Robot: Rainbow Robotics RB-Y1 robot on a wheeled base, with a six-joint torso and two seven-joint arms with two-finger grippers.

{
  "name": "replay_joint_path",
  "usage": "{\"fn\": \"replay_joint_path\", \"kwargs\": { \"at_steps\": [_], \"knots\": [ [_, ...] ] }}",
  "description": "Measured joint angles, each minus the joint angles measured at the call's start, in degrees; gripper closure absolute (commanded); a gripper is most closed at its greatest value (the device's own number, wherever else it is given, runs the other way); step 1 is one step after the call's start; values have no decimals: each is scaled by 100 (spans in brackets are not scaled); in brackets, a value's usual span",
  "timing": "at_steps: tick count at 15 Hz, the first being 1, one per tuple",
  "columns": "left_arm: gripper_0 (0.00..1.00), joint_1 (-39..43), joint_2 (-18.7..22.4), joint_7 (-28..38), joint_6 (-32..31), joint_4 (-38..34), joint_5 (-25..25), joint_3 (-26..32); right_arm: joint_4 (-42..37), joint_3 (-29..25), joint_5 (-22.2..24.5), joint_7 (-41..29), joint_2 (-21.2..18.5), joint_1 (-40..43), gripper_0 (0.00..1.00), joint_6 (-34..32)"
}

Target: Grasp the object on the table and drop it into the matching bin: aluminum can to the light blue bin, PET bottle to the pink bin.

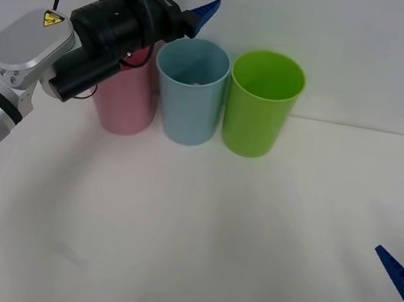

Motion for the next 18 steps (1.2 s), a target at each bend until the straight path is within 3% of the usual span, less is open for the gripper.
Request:
{"fn": "replay_joint_path", "kwargs": {
  "at_steps": [5,11,18],
  "knots": [
    [0,85,72,-30,-86,-21,267,0,0,0,0,0,0,0,0,0],
    [0,570,614,-50,-144,-569,842,0,0,0,0,0,0,0,0,0],
    [0,1705,1657,-114,-133,-1737,1853,156,0,0,0,0,0,0,0,0]
  ]
}}
